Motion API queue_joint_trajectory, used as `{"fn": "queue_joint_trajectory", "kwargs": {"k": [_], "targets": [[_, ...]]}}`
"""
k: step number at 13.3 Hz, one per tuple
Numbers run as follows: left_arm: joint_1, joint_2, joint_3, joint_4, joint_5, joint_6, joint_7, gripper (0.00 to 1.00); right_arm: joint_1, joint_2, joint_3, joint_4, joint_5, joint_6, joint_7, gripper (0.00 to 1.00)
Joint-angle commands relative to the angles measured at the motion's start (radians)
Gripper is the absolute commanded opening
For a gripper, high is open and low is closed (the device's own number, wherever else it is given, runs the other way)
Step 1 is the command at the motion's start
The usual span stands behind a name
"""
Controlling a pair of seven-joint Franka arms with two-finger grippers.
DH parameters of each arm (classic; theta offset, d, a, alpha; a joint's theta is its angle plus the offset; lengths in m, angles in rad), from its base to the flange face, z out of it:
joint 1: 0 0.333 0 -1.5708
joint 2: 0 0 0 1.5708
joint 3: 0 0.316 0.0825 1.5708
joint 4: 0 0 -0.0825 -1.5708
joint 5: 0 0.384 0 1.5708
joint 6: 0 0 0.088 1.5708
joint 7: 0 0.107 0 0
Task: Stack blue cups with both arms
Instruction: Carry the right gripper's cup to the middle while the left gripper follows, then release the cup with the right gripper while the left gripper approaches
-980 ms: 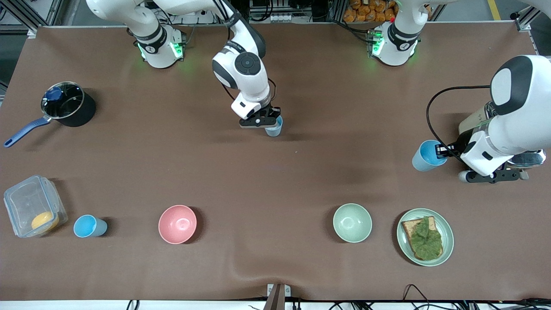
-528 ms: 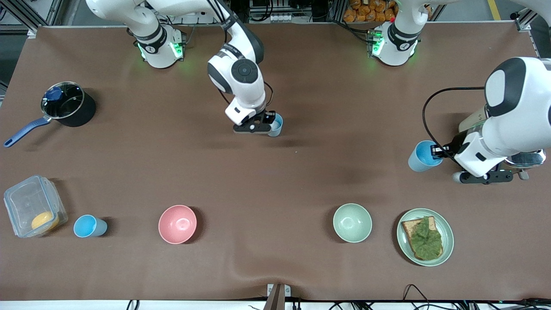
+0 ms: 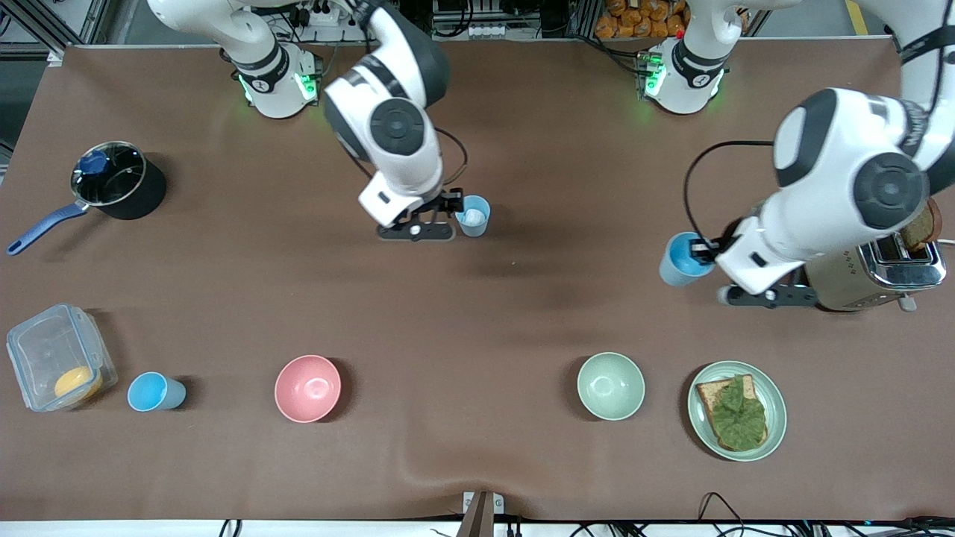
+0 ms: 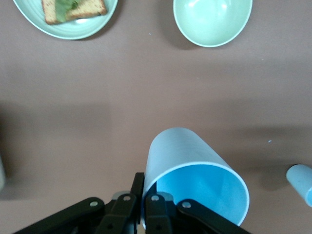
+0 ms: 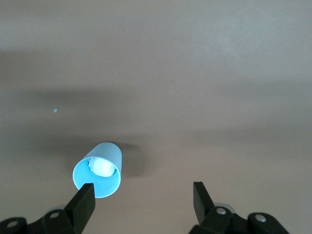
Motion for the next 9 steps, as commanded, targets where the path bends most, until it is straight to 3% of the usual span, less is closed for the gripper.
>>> {"fn": "queue_joint_trajectory", "kwargs": {"k": [1,5,9], "targets": [[-0.054,0.003,0.004,0.015,-0.019,-0.020,-0.059,0.00,-0.091,-0.083,0.010,-0.005,0.024,-0.062,-0.066,0.93],[-0.125,0.008,0.004,0.015,-0.018,-0.015,-0.181,0.00,-0.255,-0.212,0.007,-0.015,0.021,-0.129,-0.239,0.97],[-0.246,-0.001,0.004,0.017,-0.031,0.018,-0.273,0.00,-0.412,-0.281,0.007,-0.017,0.018,-0.158,-0.371,1.00]]}}
